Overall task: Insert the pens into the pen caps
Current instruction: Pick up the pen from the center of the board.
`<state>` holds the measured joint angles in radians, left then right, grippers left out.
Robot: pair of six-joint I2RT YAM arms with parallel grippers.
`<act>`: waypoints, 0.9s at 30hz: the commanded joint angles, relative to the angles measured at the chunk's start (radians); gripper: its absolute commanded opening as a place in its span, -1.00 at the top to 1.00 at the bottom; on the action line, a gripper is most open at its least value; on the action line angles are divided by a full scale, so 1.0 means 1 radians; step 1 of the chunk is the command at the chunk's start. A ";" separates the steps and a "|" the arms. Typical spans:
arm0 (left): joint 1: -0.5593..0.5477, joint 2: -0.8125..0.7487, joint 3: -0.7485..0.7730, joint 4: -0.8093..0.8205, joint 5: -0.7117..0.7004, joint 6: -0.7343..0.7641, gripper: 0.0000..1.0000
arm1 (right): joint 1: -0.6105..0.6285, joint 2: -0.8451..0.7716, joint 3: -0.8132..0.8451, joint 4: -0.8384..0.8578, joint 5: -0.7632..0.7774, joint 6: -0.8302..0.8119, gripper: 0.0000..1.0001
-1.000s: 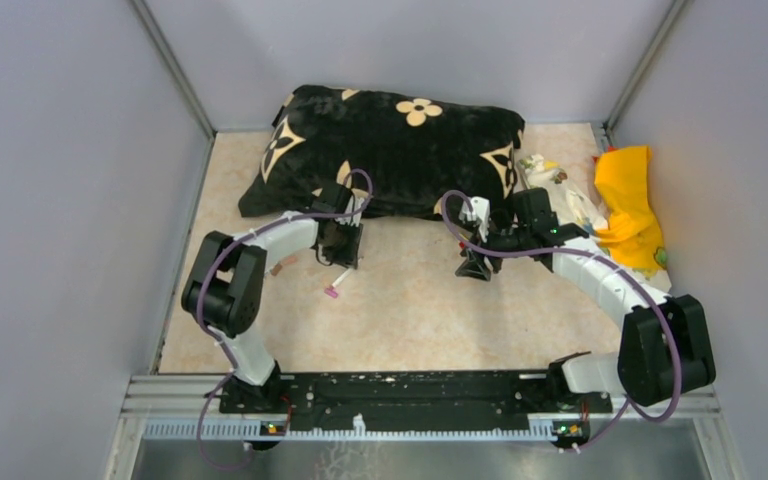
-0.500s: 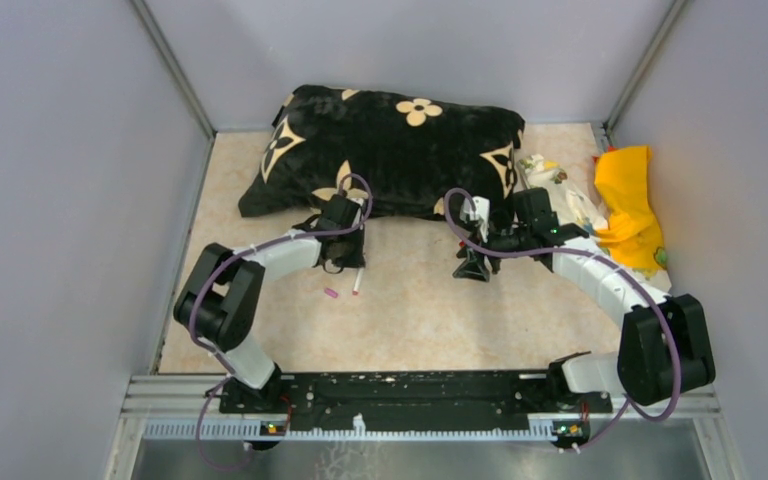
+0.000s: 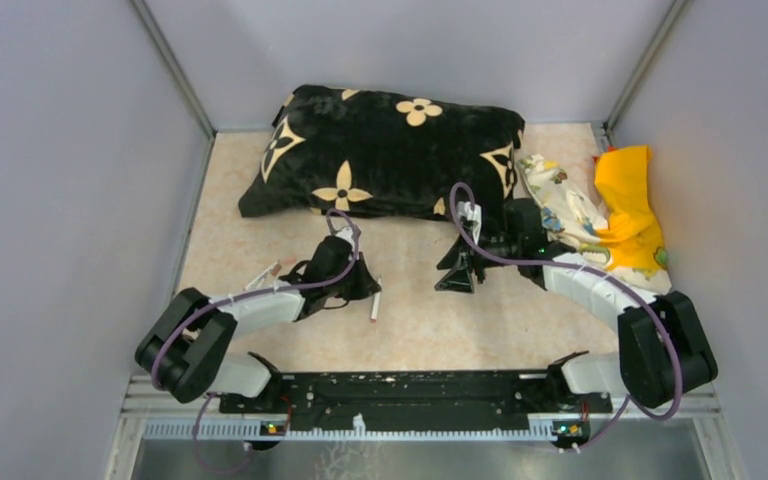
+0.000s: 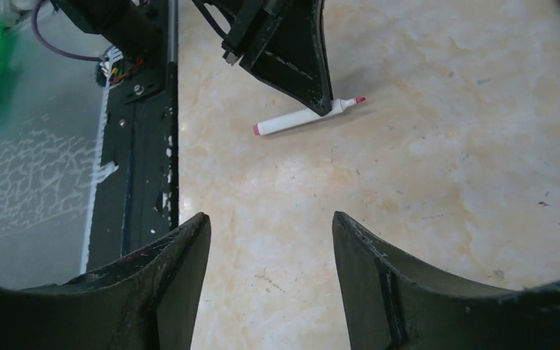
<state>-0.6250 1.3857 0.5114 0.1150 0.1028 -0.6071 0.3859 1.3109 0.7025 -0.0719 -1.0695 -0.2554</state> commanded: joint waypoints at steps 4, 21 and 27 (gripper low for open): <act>-0.078 -0.090 -0.097 0.361 -0.023 -0.190 1.00 | 0.030 -0.011 -0.134 0.472 0.017 0.399 -0.37; -0.238 -0.091 -0.148 0.732 -0.239 -0.336 1.00 | 0.155 0.141 -0.105 0.558 0.227 0.657 -0.35; -0.295 -0.023 -0.112 0.802 -0.287 -0.334 1.00 | 0.166 0.150 -0.103 0.570 0.262 0.739 -0.22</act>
<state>-0.8886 1.3239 0.3679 0.8314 -0.1219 -0.9314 0.5350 1.4509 0.5632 0.4385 -0.8448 0.4038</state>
